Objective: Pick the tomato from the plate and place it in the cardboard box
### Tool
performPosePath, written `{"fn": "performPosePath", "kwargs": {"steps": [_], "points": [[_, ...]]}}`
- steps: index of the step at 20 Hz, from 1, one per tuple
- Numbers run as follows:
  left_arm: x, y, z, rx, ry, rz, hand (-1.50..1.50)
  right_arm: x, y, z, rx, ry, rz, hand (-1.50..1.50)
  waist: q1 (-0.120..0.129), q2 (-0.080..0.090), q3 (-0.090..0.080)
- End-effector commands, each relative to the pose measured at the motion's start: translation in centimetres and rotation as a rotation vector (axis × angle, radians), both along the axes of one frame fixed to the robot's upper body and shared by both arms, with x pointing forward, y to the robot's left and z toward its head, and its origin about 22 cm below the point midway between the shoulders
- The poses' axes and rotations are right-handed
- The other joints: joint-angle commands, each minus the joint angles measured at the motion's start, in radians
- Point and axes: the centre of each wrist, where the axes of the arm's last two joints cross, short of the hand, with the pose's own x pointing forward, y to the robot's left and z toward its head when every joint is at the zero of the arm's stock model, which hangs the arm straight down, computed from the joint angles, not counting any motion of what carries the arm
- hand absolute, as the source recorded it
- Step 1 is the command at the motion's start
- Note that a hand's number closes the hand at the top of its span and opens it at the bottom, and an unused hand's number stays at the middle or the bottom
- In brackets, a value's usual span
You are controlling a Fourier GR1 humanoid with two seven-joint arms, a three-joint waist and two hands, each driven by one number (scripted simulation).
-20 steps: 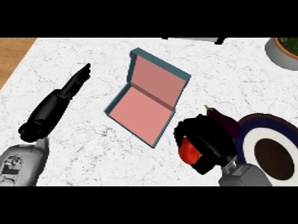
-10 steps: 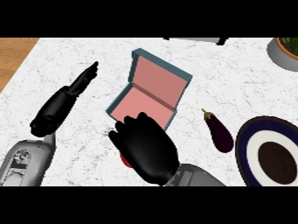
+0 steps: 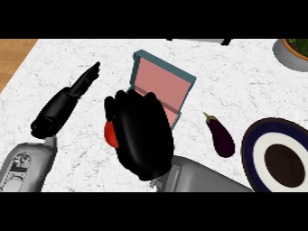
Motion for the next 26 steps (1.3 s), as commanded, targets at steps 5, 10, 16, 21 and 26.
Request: {"fn": "performPosePath", "kwargs": {"steps": [5, 10, 16, 21, 26], "points": [[0.0, 0.8, 0.2, 0.009, -0.005, 0.025, 0.00, 3.6, 4.2, 5.2, 0.101, 0.018, -0.213, 1.50, -0.026, 0.004, 0.001], [0.5, 1.5, 1.1, 0.014, -0.030, 0.049, 0.00, 7.9, 5.4, 5.2, -0.054, 0.067, -0.247, 1.50, -0.043, 0.009, 0.001], [-0.3, 2.7, 0.9, 0.003, -0.033, 0.075, 0.00, 11.4, 3.0, 2.4, -0.165, 0.420, -0.200, 1.50, -0.067, 0.009, 0.003], [-1.2, 2.0, 1.3, -0.006, -0.017, 0.073, 0.00, 13.8, 2.4, 1.4, -0.267, 0.533, -0.167, 1.50, -0.069, 0.006, 0.003], [0.1, 2.9, 0.9, -0.012, -0.021, 0.085, 0.00, 14.7, 1.1, -0.9, -0.284, 0.673, -0.078, -1.50, -0.080, 0.010, 0.003]]}}
